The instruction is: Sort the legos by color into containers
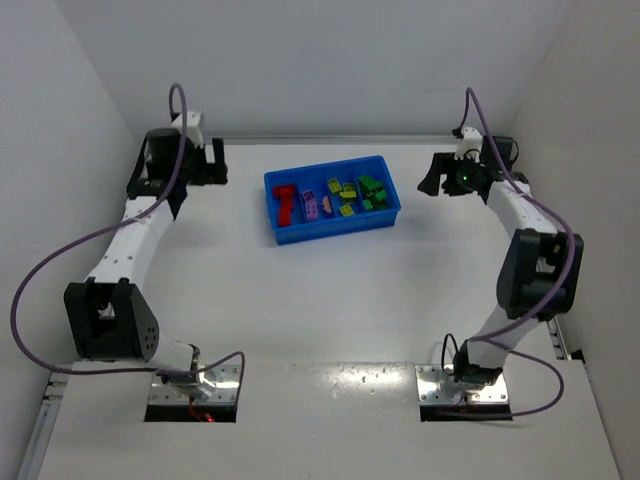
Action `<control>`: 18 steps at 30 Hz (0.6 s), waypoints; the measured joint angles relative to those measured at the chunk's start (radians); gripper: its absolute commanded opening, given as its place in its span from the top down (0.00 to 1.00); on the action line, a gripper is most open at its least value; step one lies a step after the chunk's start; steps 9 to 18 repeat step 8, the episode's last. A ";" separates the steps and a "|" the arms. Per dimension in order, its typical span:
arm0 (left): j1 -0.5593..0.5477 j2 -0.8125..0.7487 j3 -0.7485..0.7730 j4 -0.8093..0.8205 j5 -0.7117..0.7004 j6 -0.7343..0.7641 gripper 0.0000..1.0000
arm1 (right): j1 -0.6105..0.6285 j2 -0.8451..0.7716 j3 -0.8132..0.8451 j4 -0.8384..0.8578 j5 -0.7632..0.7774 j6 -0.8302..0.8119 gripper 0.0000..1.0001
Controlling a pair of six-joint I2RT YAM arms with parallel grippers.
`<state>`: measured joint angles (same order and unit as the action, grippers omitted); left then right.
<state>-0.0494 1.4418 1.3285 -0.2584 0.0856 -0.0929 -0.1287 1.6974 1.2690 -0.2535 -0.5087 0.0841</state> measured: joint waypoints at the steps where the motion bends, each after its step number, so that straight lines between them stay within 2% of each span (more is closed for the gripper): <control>1: 0.043 -0.001 -0.058 -0.001 0.000 0.010 0.00 | -0.010 0.032 0.001 -0.002 0.002 -0.013 0.23; 8: 0.160 0.056 -0.328 -0.018 0.005 0.055 0.00 | -0.054 0.141 -0.034 -0.010 0.036 -0.070 0.23; 18: 0.160 0.056 -0.328 -0.018 0.005 0.055 0.00 | -0.054 0.141 -0.034 -0.010 0.036 -0.070 0.23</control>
